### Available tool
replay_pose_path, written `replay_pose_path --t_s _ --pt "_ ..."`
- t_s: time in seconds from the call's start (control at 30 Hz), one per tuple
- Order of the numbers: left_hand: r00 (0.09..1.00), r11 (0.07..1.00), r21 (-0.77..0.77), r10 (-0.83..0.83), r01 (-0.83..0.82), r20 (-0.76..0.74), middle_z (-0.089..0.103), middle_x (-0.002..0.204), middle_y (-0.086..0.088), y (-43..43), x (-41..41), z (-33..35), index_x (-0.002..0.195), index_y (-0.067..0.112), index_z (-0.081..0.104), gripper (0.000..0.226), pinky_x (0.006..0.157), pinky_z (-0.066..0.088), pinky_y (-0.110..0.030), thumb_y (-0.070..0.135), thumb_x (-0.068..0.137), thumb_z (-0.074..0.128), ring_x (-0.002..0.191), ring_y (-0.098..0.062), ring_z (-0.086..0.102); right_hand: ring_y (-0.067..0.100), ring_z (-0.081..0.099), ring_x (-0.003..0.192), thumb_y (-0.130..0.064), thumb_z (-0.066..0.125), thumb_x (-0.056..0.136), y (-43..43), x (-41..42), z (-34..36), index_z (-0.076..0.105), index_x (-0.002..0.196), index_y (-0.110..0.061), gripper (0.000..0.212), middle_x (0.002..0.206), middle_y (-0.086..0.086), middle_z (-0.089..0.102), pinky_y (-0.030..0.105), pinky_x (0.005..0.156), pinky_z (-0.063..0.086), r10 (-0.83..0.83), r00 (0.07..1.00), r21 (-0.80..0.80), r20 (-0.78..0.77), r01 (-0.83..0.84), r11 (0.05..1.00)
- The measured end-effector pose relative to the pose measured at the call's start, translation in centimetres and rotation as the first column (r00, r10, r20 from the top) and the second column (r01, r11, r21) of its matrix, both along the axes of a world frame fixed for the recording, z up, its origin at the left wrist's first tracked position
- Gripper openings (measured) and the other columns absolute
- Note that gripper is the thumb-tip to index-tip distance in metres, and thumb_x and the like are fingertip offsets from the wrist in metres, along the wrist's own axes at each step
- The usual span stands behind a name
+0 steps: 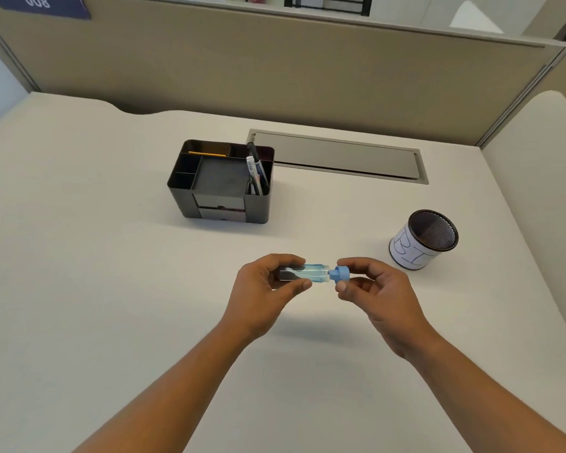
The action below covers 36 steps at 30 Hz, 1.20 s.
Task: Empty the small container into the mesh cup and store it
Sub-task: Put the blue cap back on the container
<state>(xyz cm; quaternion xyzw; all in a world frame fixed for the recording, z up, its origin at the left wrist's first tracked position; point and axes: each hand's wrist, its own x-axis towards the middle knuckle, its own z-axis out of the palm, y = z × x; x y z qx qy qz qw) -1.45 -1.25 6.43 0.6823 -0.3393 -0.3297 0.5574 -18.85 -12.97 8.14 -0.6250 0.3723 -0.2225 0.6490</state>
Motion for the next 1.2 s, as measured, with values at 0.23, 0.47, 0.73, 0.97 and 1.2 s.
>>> replay_pose_path --t_s 0.23,0.47,0.73,0.97,1.2 --pt "1.0 1.0 -0.024 0.009 -0.01 -0.027 0.073 0.095 0.011 0.7 0.1 0.3 0.098 0.027 0.072 0.03 0.075 0.058 -0.025 0.013 0.073 0.082 0.087 -0.011 0.07 0.014 0.069 0.074 -0.004 0.077 0.082 0.2 0.4 0.4 0.076 0.104 -0.026 0.03 0.095 0.0 0.079 0.045 0.087 0.058 0.021 1.0 -0.009 0.008 -0.021 1.0" --pt "1.0 0.999 -0.034 -0.015 0.015 -0.021 0.073 0.098 0.008 0.5 -0.3 0.7 0.098 0.026 0.072 0.03 0.076 0.057 -0.025 0.014 0.072 0.082 0.089 -0.013 0.07 0.014 0.071 0.076 -0.004 0.077 0.082 0.5 0.7 0.6 0.076 0.105 -0.027 0.032 0.096 0.002 0.079 0.043 0.086 0.06 0.046 0.999 -0.038 -0.006 -0.047 0.998" --pt "0.999 1.0 0.002 -0.017 0.018 -0.037 0.073 0.088 0.016 0.8 -0.5 0.6 0.094 0.029 0.073 0.027 0.074 0.057 -0.024 0.02 0.071 0.083 0.081 -0.012 0.069 0.013 0.071 0.075 -0.007 0.079 0.08 0.5 0.5 0.8 0.077 0.106 -0.03 0.034 0.087 0.003 0.08 0.029 0.077 0.061 0.086 0.995 -0.086 -0.045 -0.09 0.992" --pt "0.999 1.0 0.006 -0.012 0.013 -0.035 0.071 0.087 0.02 0.5 -0.8 0.7 0.093 0.031 0.072 0.028 0.069 0.055 -0.019 0.017 0.071 0.083 0.08 -0.009 0.068 0.013 0.072 0.073 -0.001 0.077 0.081 0.5 0.7 1.0 0.077 0.103 -0.026 0.033 0.089 0.0 0.081 0.021 0.071 0.059 0.07 0.997 -0.035 0.013 -0.07 0.997" --pt "0.998 0.999 -0.008 -0.053 0.054 0.033 0.073 0.089 0.013 0.3 -0.8 1.1 0.093 0.029 0.072 0.029 0.072 0.057 -0.025 0.016 0.07 0.084 0.083 -0.013 0.068 0.015 0.071 0.067 -0.025 0.077 0.075 0.7 0.6 1.6 0.08 0.093 -0.021 0.019 0.081 0.004 0.079 0.022 0.065 0.059 0.059 0.998 0.005 0.03 -0.059 0.998"
